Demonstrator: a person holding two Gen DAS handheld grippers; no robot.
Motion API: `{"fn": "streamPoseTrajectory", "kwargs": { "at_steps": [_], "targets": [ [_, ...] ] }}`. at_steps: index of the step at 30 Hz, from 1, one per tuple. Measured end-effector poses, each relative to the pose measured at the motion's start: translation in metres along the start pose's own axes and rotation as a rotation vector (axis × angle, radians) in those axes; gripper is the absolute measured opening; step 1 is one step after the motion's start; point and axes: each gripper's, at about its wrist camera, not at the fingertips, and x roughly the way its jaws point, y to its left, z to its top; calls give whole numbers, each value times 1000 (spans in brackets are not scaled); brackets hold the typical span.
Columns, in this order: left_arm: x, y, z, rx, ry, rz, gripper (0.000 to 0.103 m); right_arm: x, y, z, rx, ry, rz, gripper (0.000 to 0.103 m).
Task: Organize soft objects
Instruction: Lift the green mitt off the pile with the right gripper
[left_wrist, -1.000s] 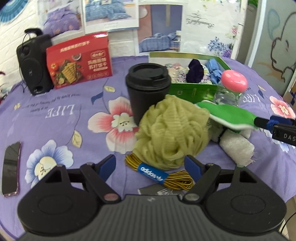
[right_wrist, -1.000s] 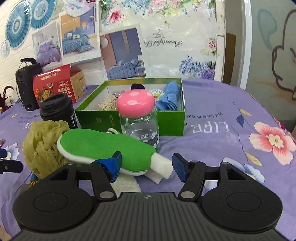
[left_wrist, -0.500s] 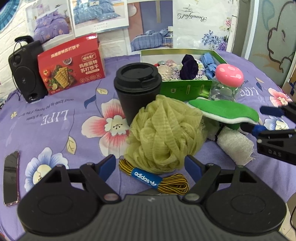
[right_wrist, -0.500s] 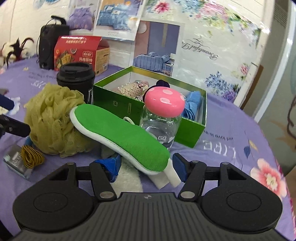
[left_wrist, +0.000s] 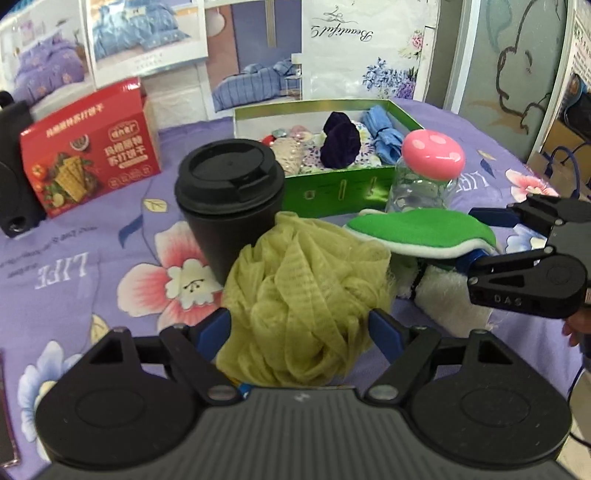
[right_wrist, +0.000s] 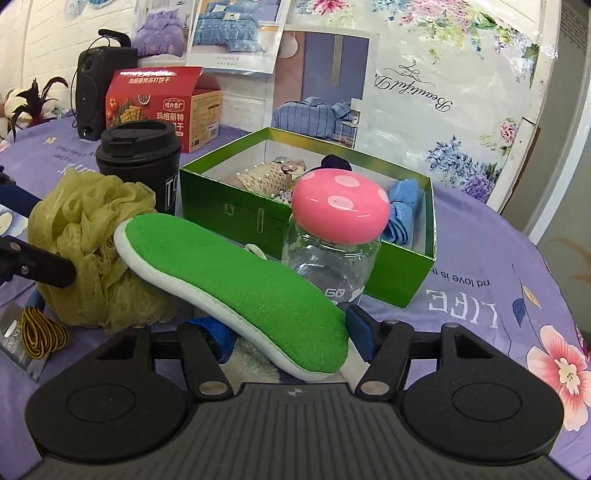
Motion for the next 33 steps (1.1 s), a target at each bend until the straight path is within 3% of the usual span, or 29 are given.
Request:
{"fn": "streamPoseTrajectory", "kwargs": {
  "at_steps": [7, 18, 21, 22, 23, 26, 33],
  "targets": [
    [13, -1, 5, 37, -10, -23, 81, 9, 1, -2, 21, 2, 18, 51],
    [30, -10, 2, 116, 9, 26, 86, 10, 3, -3, 7, -3, 2, 51],
    [31, -12, 0, 108, 1, 37, 85, 9, 4, -6, -9, -21, -6, 45],
    [30, -12, 0, 97, -4, 36, 78, 8, 3, -7, -8, -27, -5, 38],
    [28, -11, 0, 88, -4, 24, 64, 7, 1, -8, -9, -34, -2, 22],
    [20, -11, 0, 79, -6, -5, 45, 0, -1, -7, -14, -58, 0, 5],
    [-17, -22, -3, 50, -72, -16, 32, -30, 3, -3, -33, -126, 17, 0]
  ]
}}
